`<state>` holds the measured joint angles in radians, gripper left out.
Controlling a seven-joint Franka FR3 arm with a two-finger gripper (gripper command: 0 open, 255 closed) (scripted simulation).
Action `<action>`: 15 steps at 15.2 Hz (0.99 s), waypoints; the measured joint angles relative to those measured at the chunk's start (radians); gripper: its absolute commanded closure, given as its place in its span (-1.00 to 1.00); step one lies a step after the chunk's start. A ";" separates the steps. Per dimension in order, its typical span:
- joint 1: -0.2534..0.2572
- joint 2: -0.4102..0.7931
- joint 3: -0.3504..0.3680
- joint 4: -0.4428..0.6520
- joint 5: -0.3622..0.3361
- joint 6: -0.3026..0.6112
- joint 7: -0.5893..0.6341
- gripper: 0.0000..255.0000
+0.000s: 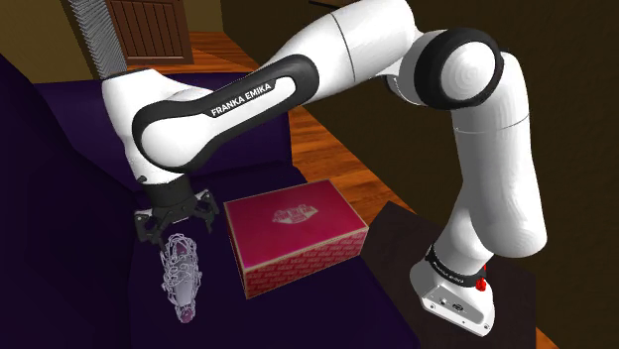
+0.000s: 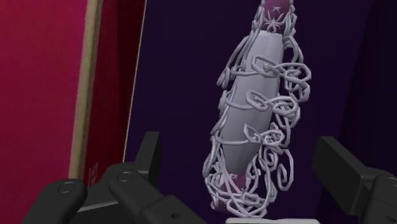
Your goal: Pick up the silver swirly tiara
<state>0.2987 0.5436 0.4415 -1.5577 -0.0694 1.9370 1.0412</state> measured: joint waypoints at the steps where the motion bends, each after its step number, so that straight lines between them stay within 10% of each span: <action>1: 0.019 0.051 -0.008 0.066 -0.011 -0.016 0.016 -1.00; 10: 0.056 0.158 -0.027 0.126 -0.034 0.030 0.048 -1.00; 11: 0.057 0.161 -0.028 0.124 -0.035 0.035 0.048 1.00; 15: 0.056 0.163 -0.028 0.123 -0.036 0.040 0.047 1.00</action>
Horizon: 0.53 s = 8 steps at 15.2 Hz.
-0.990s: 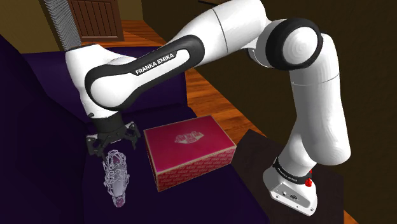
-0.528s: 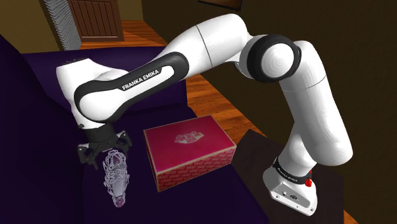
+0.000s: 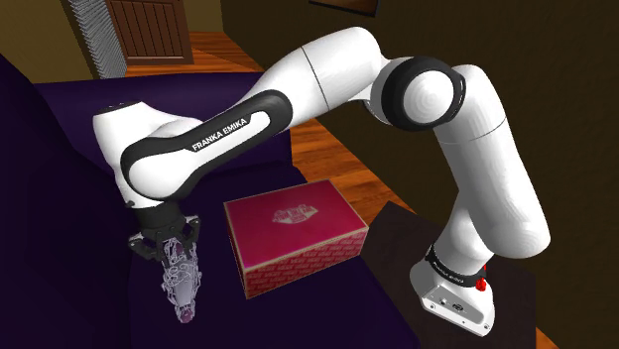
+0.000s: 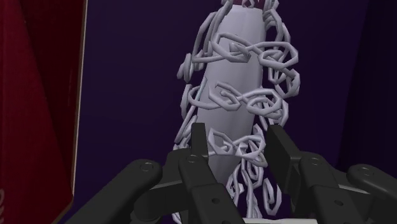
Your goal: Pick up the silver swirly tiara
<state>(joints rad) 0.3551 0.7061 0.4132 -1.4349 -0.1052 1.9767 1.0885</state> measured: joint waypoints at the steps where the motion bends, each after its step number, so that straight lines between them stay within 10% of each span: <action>1: 0.000 0.000 0.000 0.001 0.000 0.000 0.000 1.00; 8: 0.000 -0.003 0.001 0.008 0.002 -0.012 0.000 1.00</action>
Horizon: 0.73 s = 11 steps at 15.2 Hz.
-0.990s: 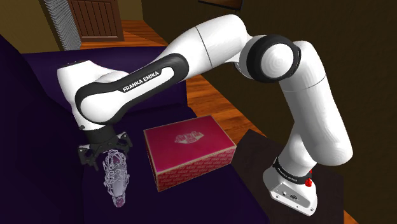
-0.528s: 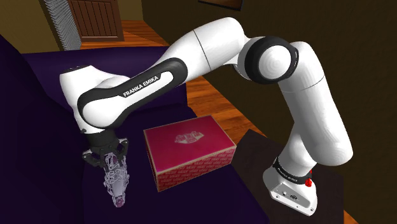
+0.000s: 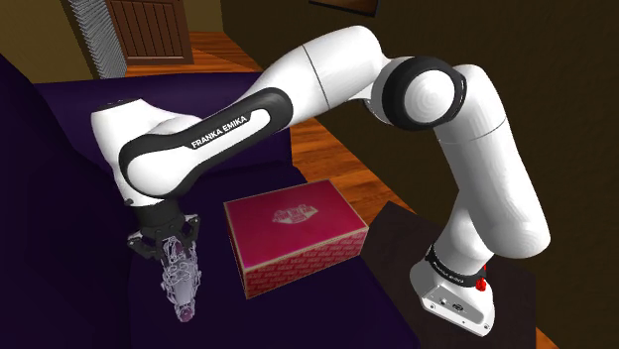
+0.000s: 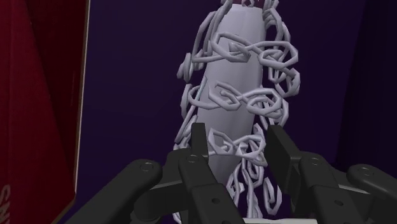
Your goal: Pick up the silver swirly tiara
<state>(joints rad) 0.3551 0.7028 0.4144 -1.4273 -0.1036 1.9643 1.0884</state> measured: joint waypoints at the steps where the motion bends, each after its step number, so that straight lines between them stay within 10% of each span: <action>1: 0.000 -0.003 0.001 0.005 0.001 -0.008 0.000 1.00; 11: -0.003 -0.055 0.014 0.060 0.017 -0.112 0.004 1.00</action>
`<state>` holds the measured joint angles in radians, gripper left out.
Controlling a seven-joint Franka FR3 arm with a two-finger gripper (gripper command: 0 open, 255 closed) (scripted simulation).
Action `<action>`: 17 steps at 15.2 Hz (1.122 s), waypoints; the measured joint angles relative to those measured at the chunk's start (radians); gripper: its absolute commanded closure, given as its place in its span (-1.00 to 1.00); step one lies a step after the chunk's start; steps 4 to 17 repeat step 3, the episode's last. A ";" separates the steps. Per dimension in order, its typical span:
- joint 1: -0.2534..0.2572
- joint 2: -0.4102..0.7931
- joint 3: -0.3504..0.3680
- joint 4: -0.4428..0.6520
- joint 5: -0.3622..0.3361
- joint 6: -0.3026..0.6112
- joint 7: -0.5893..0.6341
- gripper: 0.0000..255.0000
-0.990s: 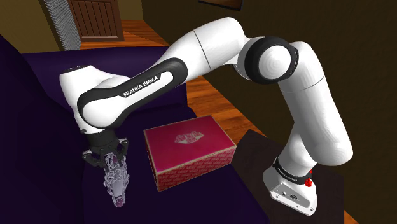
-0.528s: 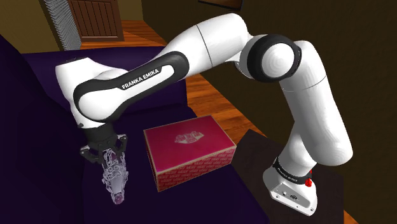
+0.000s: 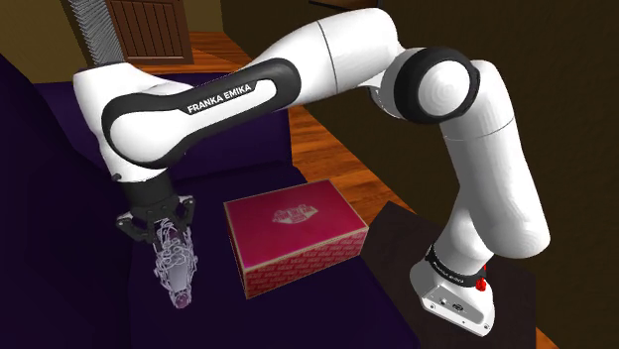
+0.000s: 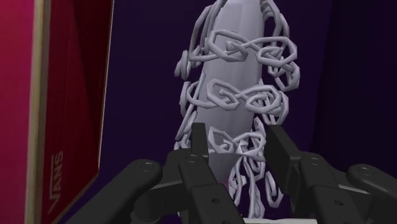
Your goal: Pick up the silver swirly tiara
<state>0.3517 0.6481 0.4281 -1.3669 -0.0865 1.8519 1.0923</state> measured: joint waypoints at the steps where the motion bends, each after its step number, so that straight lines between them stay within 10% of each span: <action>1: 0.000 -0.005 0.001 0.005 0.002 -0.010 0.001 1.00; 17: 0.002 -0.009 0.003 0.022 0.003 -0.029 0.003 1.00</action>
